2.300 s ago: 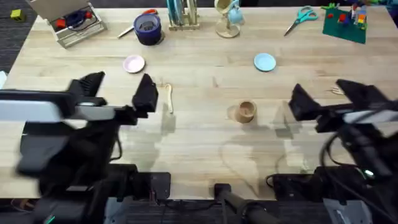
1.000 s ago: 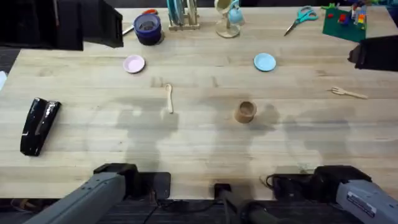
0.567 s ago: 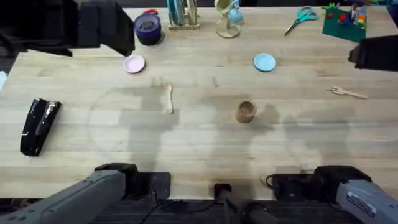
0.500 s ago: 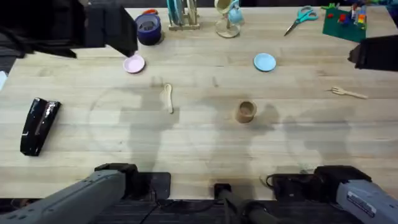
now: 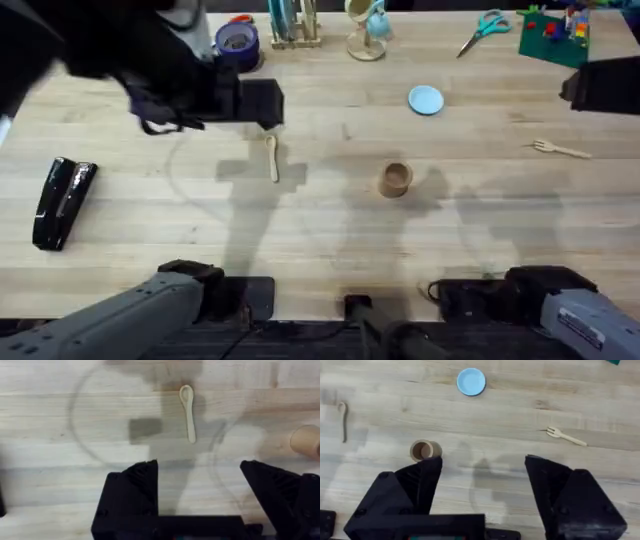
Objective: Pick up a utensil and set it on the pink plate, then put the other utensil in the container.
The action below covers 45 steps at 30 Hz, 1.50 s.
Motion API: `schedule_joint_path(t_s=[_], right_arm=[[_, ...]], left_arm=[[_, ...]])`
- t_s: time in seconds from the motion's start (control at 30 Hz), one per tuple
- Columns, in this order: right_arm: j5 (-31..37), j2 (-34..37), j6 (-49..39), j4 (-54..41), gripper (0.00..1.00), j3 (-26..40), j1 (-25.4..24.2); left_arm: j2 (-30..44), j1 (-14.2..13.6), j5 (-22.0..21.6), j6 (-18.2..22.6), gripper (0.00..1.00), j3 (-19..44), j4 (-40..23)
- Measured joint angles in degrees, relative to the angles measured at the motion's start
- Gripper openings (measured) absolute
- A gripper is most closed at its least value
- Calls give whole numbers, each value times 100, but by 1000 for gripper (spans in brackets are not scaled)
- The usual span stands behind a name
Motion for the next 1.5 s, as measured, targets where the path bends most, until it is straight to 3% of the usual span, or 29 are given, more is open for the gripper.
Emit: schedule_joint_path(t_s=[0.13, 0.43, 0.73, 1.17, 1.5], right_arm=[[0, 0, -1, 0, 996, 0, 0], [0, 0, -1, -2, 996, 0, 0], [0, 0, -1, -2, 996, 0, 0], [0, 0, -1, -2, 996, 0, 0], [0, 0, -1, -4, 995, 0, 0]], left_arm=[[121, -240, -2, -194, 995, -615, 520], [986, -302, -136, -703, 996, -792, 921], [1228, -782, -275, -1119, 995, -1300, 1649], [1270, -797, -275, -1392, 994, -1823, 2467], [2025, -797, -275, -1452, 995, -1825, 2665]])
